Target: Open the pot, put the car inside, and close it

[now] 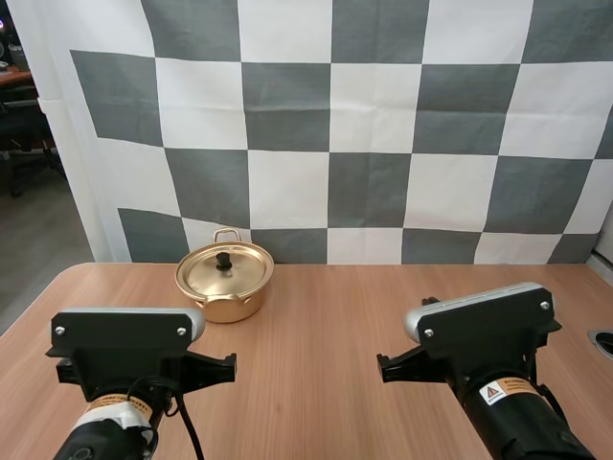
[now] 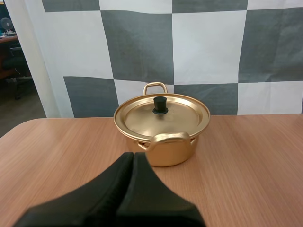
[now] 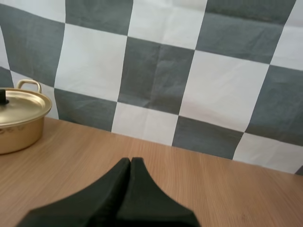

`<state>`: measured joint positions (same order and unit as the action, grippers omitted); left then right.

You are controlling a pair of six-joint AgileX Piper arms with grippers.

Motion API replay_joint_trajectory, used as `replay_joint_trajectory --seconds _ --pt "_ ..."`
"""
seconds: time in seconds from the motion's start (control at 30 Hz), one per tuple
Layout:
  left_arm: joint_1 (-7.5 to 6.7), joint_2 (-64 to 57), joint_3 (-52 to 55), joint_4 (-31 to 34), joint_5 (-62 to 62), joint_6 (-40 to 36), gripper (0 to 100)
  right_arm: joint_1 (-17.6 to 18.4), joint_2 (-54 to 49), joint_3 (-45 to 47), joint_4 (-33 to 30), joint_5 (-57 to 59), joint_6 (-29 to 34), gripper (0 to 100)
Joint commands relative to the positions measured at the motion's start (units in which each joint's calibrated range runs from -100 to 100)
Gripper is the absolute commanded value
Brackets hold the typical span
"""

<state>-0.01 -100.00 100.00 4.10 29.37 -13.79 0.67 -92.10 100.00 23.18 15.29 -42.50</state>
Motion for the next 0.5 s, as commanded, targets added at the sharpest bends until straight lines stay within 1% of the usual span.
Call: replay_joint_trajectory --seconds 0.0,0.1,0.27,0.47 --pt "-0.04 0.0 0.0 0.0 -0.1 0.1 0 0.0 -4.4 0.0 0.2 3.7 0.9 0" --pt "-0.04 0.0 0.0 0.0 -0.1 0.1 0 0.0 -7.9 0.0 0.7 7.9 1.2 0" --pt "-0.04 0.0 0.0 0.0 -0.1 0.1 0 0.0 -7.9 0.0 0.3 20.5 1.2 0" --pt "-0.04 0.0 0.0 0.0 -0.1 0.1 0 0.0 -7.9 0.0 0.4 20.5 1.2 0"
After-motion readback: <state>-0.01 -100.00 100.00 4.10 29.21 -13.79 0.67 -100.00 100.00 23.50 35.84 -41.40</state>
